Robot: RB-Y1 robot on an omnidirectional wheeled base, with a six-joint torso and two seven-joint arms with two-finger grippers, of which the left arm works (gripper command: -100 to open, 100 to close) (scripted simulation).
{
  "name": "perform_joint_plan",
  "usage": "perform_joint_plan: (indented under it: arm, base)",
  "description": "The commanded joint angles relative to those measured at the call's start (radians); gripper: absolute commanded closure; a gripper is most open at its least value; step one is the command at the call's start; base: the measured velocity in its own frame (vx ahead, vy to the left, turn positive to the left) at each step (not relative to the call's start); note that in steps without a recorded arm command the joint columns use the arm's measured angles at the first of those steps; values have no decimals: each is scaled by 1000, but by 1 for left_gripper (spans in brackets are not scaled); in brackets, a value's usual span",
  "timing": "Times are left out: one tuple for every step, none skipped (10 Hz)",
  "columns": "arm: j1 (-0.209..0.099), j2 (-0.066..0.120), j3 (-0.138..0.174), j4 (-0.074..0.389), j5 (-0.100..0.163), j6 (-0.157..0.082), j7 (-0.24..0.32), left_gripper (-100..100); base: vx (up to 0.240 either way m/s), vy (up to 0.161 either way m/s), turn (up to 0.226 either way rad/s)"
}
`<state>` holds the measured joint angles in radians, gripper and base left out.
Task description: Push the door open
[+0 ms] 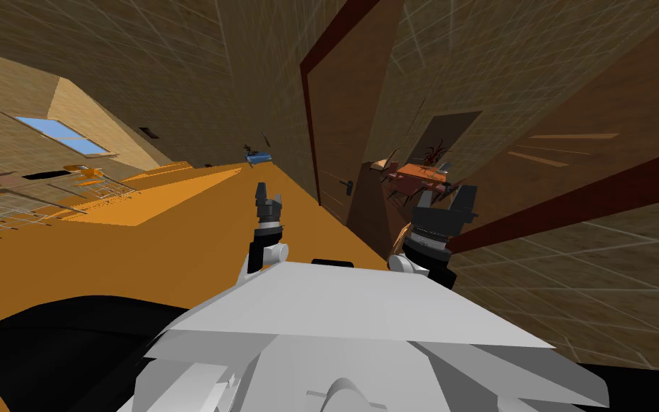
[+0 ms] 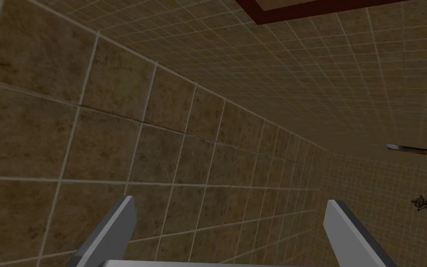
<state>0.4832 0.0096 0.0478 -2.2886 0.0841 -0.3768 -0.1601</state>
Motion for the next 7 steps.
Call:
perform_joint_plan:
  arm:
    - [-17,9,-14,33,-1,4,7,-100]
    - [-26,14,-23,51,-1,6,11,-100]
    - [-33,17,-29,65,-1,7,14,-100]
    - [-47,24,-40,91,-2,11,20,-100]
    - [-63,30,-54,123,-2,14,26,-100]
    - [-80,37,-69,156,-3,18,33,-100]
    - [-100,43,-86,194,-4,22,42,-100]
  base:
    - [109,9,-104]
    - [173,35,-126]
    - [150,29,-78]
    - [165,11,-92]
    - [185,33,-135]
    - [200,74,-138]
    - [195,79,-198]
